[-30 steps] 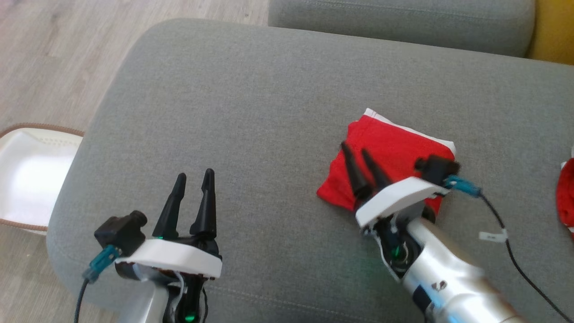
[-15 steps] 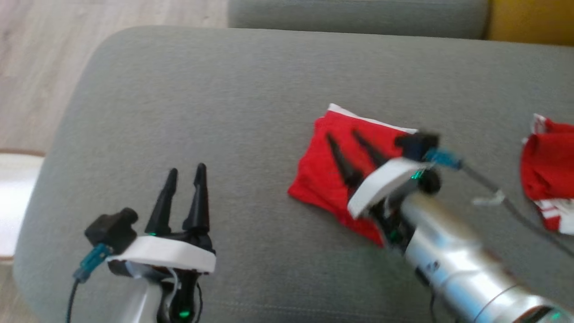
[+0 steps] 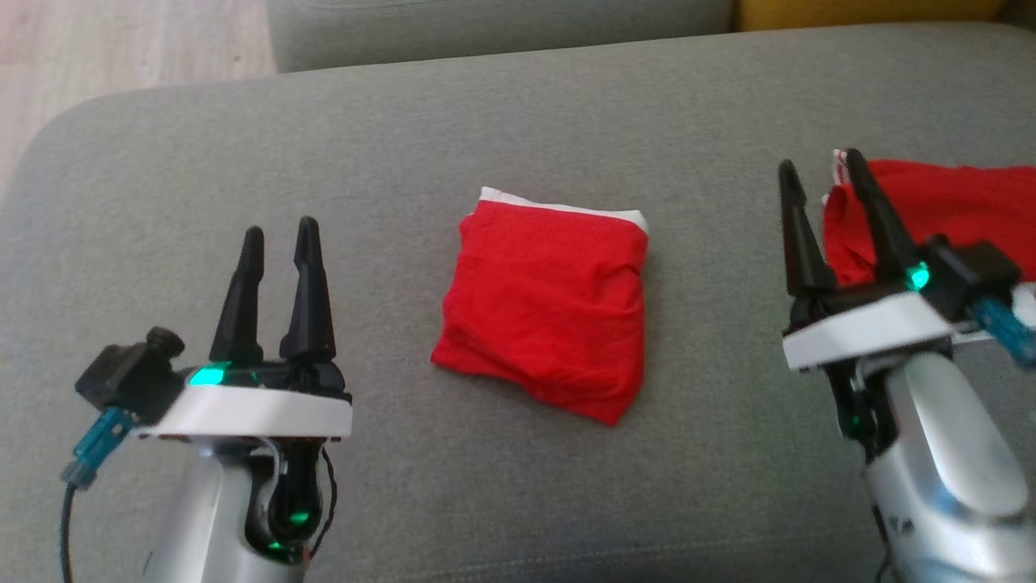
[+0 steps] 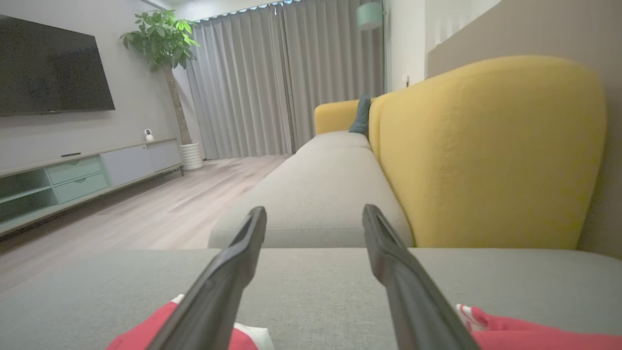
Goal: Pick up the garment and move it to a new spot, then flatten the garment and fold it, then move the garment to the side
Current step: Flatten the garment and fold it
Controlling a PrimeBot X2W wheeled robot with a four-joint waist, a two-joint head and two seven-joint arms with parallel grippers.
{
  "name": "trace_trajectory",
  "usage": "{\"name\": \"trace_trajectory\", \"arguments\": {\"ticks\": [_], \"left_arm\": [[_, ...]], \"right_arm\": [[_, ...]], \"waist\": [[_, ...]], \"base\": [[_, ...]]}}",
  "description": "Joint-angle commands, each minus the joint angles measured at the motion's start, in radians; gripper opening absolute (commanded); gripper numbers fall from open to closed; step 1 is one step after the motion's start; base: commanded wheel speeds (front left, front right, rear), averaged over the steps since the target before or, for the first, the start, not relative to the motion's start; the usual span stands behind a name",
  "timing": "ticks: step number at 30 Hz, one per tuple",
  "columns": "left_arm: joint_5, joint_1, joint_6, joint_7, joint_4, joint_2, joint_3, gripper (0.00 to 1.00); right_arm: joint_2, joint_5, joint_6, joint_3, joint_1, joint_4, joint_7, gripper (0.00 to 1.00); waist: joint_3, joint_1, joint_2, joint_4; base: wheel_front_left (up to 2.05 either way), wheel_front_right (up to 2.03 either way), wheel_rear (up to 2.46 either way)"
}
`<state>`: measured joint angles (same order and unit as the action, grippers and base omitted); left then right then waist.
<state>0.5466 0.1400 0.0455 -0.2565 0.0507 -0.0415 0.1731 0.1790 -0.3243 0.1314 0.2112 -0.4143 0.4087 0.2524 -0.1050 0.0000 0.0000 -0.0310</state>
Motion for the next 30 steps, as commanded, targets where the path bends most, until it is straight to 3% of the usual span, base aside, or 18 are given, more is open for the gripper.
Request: {"name": "trace_trajectory", "arguments": {"ticks": [1,6,15,23,30], "left_arm": [[-0.013,0.045,0.006,-0.005,-0.048,-0.009,-0.044,1.00],[-0.055,0.040,0.005,-0.005,-0.064,-0.009,-0.044,1.00],[-0.115,-0.007,0.005,-0.005,-0.054,-0.009,-0.033,1.00],[-0.101,-0.014,-0.001,-0.005,-0.063,-0.009,-0.016,1.00],[-0.099,0.003,0.001,-0.005,-0.054,-0.009,0.017,1.00]], "right_arm": [[-0.031,0.055,-0.001,-0.028,0.022,-0.093,0.009,1.00],[-0.065,0.138,-0.001,-0.117,0.139,-0.209,0.009,1.00],[-0.104,0.173,-0.001,-0.154,0.234,-0.250,0.009,1.00],[-0.119,0.195,-0.001,-0.157,0.241,-0.250,0.009,1.00],[-0.122,0.205,-0.001,-0.114,0.199,-0.263,0.009,1.00]], "waist": [[-0.003,0.0000,0.0000,-0.023],[-0.004,0.0000,0.0000,-0.046],[0.006,0.0000,0.0000,-0.059],[0.007,0.0000,0.0000,-0.021],[-0.053,0.0000,0.0000,0.058]], "base": [[0.00,0.00,0.00],[0.00,0.00,0.00],[0.00,0.00,0.00],[0.00,0.00,0.00],[0.00,0.00,0.00]]}}
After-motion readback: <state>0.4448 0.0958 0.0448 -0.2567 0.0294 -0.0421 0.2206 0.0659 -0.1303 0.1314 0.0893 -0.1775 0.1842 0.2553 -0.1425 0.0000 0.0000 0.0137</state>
